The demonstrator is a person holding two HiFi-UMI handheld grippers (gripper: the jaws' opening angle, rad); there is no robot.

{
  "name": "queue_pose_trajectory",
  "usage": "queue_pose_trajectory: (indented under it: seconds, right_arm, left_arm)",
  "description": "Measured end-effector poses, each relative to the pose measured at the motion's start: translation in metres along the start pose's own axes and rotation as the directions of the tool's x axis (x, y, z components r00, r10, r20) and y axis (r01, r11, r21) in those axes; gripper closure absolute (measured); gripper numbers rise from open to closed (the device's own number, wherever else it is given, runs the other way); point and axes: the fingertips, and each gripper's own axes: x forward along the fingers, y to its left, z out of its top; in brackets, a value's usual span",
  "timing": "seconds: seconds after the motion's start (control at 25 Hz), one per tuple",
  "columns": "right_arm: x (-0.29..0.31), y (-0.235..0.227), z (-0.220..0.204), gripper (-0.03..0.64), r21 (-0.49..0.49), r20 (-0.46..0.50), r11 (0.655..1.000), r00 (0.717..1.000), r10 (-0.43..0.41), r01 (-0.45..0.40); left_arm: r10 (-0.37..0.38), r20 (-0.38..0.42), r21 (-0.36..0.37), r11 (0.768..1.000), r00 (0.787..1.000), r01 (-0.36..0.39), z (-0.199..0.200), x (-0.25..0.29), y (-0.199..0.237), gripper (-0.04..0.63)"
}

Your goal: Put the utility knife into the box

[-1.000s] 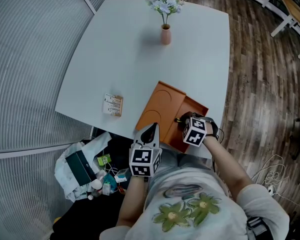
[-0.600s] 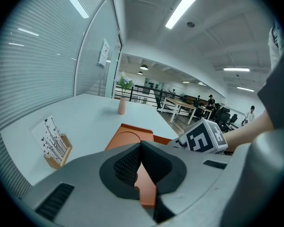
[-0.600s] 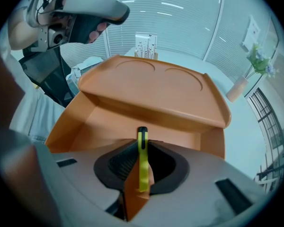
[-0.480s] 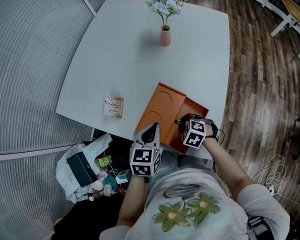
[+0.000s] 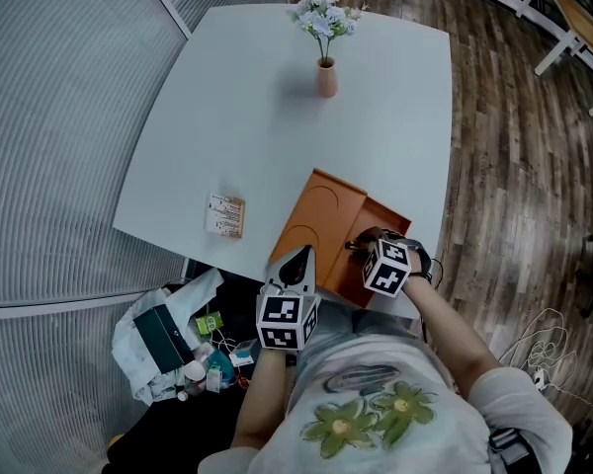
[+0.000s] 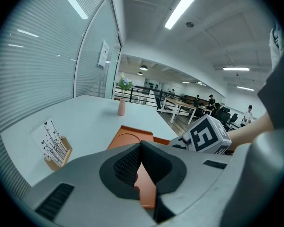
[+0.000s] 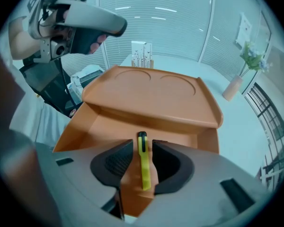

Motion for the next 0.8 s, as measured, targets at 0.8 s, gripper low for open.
queue_pose_trajectory:
  seconds: [0.8]
  right_arm:
    - [-0.117, -0.014, 0.057, 0.505, 0.207, 0.352, 0.975, 0.923, -0.154, 0.083]
  left_arm:
    - [-0.012, 0.065, 0.03, 0.999, 0.998, 0.011, 0.031, -0.01, -0.018, 0.594]
